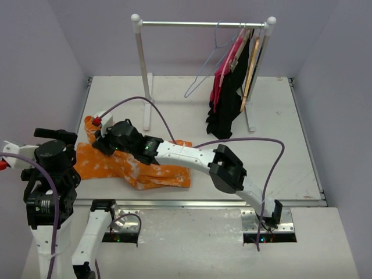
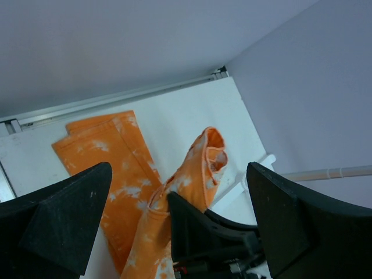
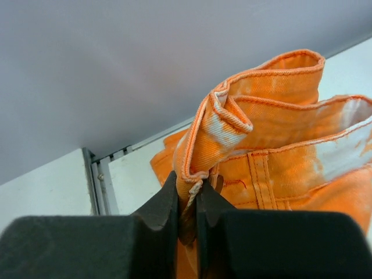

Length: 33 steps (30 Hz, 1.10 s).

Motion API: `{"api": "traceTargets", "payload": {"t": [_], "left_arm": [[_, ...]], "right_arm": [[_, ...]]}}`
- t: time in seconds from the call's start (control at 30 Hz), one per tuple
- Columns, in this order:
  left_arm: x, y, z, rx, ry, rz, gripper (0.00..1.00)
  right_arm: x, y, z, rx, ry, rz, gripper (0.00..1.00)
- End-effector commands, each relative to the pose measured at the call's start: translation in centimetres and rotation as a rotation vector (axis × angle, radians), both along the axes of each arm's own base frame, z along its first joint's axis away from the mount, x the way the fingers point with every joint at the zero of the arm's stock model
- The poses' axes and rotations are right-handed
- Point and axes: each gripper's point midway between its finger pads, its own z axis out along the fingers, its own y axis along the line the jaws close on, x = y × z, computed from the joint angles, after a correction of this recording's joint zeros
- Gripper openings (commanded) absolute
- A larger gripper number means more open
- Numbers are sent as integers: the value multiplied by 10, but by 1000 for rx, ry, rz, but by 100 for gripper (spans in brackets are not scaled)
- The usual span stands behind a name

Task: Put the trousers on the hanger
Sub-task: Fold the trousers at the center of the board.

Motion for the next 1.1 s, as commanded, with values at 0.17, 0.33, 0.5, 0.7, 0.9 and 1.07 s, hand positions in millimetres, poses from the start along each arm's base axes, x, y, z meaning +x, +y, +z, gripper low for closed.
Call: {"api": "traceTargets", "payload": {"t": [0.17, 0.33, 0.5, 0.7, 0.9, 1.07], "left_arm": [[-3, 0, 7, 55, -11, -29, 100], [37, -30, -42, -15, 115, -234, 100], [92, -83, -136, -188, 346, -540, 100], [97, -75, -183, -235, 483, -461, 100], [100, -70, -192, -231, 509, -435, 100], [104, -72, -186, -195, 492, -481, 100]], "right_arm": [[-20, 29, 31, 110, 28, 165, 99], [17, -65, 42, -13, 105, -72, 99], [48, -216, -32, -272, 359, -500, 99], [15, -339, -128, -480, 546, -682, 99], [7, -330, -174, -419, 670, -507, 93], [-5, -313, -204, -416, 757, -420, 91]]}}
